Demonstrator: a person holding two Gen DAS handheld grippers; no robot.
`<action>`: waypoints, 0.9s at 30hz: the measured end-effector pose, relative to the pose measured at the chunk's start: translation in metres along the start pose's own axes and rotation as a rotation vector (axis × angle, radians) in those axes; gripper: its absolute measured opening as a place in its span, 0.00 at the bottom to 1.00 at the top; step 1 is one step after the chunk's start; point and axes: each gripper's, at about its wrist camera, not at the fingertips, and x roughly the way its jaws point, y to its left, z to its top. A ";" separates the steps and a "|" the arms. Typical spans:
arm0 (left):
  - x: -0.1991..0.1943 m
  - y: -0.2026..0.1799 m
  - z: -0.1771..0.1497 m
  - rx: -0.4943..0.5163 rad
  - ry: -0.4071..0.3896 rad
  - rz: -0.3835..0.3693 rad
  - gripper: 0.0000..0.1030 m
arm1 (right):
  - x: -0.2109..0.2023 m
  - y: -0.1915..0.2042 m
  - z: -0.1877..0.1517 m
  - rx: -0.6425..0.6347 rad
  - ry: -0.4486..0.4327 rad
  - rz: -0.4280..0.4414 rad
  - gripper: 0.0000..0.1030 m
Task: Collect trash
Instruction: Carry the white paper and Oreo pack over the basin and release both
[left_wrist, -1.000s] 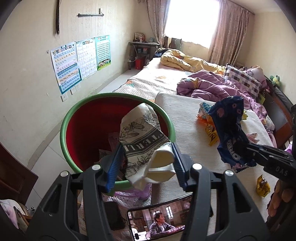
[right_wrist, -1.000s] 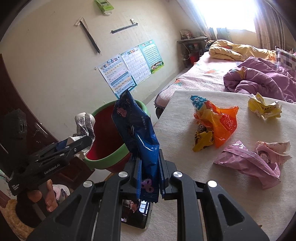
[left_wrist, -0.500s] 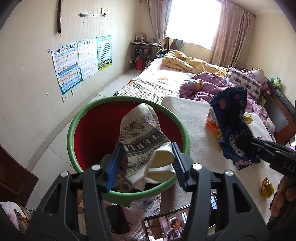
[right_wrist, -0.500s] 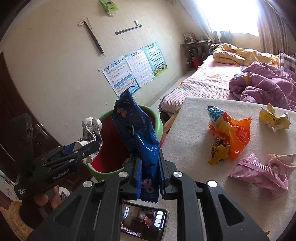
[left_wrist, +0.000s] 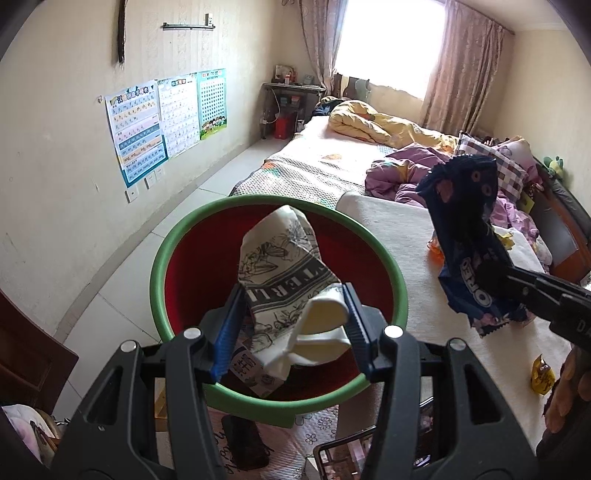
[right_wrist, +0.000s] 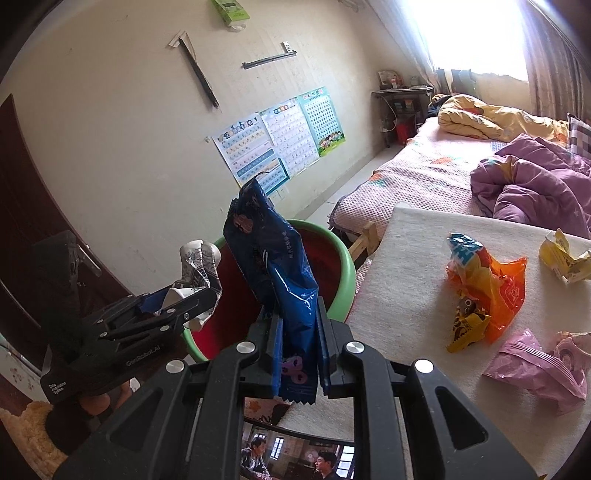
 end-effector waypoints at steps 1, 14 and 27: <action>0.001 0.002 0.000 0.000 0.001 0.000 0.48 | 0.001 0.002 0.001 -0.001 0.001 0.000 0.16; 0.005 0.013 0.002 -0.013 0.010 0.009 0.48 | 0.022 0.015 0.007 -0.022 0.019 0.013 0.16; 0.024 0.017 -0.003 0.001 0.060 -0.003 0.48 | 0.039 0.010 0.013 0.035 0.041 0.025 0.16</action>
